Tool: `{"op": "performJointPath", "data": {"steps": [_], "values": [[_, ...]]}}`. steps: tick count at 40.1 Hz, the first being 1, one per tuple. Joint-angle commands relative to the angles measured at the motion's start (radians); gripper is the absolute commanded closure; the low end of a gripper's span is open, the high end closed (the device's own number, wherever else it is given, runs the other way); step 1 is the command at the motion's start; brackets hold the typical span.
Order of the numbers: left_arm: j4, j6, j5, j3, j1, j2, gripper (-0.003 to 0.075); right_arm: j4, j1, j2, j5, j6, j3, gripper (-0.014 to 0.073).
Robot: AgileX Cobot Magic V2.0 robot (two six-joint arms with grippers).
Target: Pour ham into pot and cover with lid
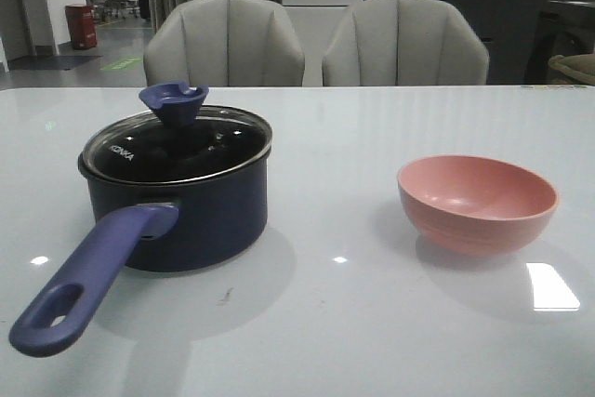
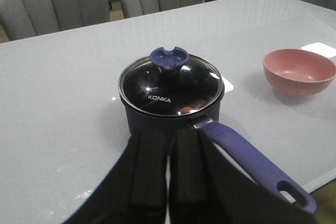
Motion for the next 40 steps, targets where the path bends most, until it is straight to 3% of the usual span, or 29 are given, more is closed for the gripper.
{"op": "performJointPath", "data": {"steps": [1, 10, 14, 23, 40], "values": [[-0.006, 0.001, -0.158, 0.007, 0.039, 0.011, 0.0607, 0.002, 0.001, 0.007, -0.076, 0.000, -0.030, 0.0433], [-0.006, 0.001, -0.471, 0.192, 0.230, -0.016, 0.0607, 0.002, 0.001, 0.007, -0.076, 0.000, -0.030, 0.0433], [-0.014, 0.001, -0.543, 0.274, 0.299, -0.047, 0.0607, 0.002, 0.001, 0.007, -0.076, 0.000, -0.030, 0.0433], [-0.016, 0.001, -0.549, 0.358, 0.348, -0.140, 0.0607, 0.002, 0.001, 0.007, -0.076, 0.000, -0.030, 0.0433], [-0.007, -0.039, -0.539, 0.358, 0.350, -0.156, 0.0607, 0.002, 0.001, 0.007, -0.076, 0.000, -0.030, 0.0433]]}}
